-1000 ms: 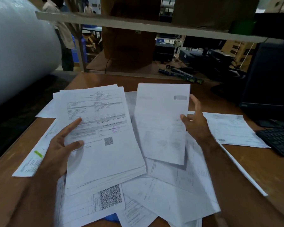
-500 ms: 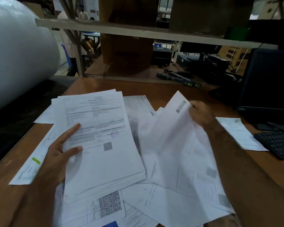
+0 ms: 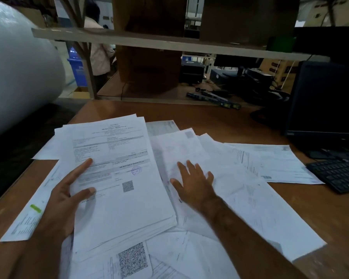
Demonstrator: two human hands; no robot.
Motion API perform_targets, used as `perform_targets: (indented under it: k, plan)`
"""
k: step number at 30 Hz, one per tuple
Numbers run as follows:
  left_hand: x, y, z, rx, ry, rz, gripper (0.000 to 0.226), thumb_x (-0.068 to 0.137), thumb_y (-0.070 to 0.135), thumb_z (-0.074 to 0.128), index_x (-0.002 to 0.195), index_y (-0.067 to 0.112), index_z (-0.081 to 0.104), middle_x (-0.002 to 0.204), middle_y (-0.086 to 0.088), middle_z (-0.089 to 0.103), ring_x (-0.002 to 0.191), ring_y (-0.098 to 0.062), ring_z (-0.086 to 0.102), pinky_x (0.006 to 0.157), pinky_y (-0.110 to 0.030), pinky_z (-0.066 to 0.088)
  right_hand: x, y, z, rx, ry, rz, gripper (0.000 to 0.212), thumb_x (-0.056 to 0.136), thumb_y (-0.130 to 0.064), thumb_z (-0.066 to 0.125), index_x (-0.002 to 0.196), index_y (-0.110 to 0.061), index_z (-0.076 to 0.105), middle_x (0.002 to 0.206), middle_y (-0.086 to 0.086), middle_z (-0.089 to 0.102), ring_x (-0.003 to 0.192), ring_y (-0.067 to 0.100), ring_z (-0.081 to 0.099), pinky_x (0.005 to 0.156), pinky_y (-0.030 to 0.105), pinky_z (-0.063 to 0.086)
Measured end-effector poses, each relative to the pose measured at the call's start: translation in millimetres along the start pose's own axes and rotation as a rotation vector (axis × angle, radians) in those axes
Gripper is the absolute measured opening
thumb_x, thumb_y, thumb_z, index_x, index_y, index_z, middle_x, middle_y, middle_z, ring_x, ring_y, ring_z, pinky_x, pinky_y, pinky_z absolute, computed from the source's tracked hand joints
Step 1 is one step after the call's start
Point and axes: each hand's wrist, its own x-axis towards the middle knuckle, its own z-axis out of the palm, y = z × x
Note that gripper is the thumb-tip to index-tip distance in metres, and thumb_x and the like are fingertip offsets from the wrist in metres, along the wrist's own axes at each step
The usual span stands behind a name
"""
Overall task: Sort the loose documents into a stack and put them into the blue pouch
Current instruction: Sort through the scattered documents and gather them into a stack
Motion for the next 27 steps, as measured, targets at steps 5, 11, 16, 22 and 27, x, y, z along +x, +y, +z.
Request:
perform_targets:
  k: [5, 11, 16, 22, 27]
  plan:
    - [-1, -1, 0, -0.022, -0.004, 0.008, 0.070, 0.085, -0.019, 0.062, 0.142, 0.021, 0.059, 0.151, 0.013, 0.052, 0.139, -0.007, 0.048, 0.099, -0.016, 0.050, -18, 21, -4, 0.037, -0.028, -0.037, 0.066, 0.100, -0.069, 0.023, 0.158, -0.038, 0.023, 0.169, -0.008, 0.019, 0.155, 0.019, 0.016, 0.119, 0.058, 0.012]
    - [0, -5, -3, -0.004, -0.021, 0.009, 0.071, 0.085, -0.015, 0.065, 0.142, 0.027, 0.060, 0.154, 0.012, 0.050, 0.145, -0.014, 0.043, 0.113, -0.035, 0.044, 30, 65, -46, 0.215, 0.034, 0.115, 0.074, 0.085, -0.075, 0.049, 0.147, -0.036, 0.040, 0.150, 0.004, 0.047, 0.134, 0.031, 0.048, 0.108, 0.050, 0.037]
    - [-2, -7, -3, -0.003, 0.010, -0.047, 0.070, 0.086, -0.014, 0.065, 0.140, 0.030, 0.061, 0.153, 0.014, 0.051, 0.143, -0.017, 0.045, 0.116, -0.049, 0.040, 60, 91, -45, 0.190, -0.116, 0.146, 0.099, 0.062, -0.076, 0.067, 0.148, -0.042, 0.032, 0.148, 0.008, 0.052, 0.129, 0.034, 0.054, 0.107, 0.048, 0.047]
    - [-2, 3, 3, -0.025, 0.023, -0.074, 0.066, 0.085, -0.015, 0.065, 0.138, 0.026, 0.063, 0.149, 0.019, 0.054, 0.139, -0.010, 0.049, 0.102, -0.026, 0.052, 70, 109, -55, 0.475, 0.220, -0.017, 0.035, 0.088, -0.023, 0.066, 0.118, -0.040, 0.065, 0.125, -0.005, 0.069, 0.112, 0.020, 0.064, 0.092, 0.029, 0.048]
    - [-3, 10, 4, -0.020, 0.026, -0.108, 0.065, 0.087, -0.015, 0.064, 0.138, 0.025, 0.063, 0.149, 0.019, 0.053, 0.136, -0.006, 0.051, 0.096, -0.017, 0.053, 36, 114, -99, 1.119, 0.426, -0.161, 0.029, 0.102, -0.005, 0.058, 0.121, -0.019, 0.075, 0.128, -0.004, 0.071, 0.126, 0.014, 0.062, 0.111, 0.036, 0.046]
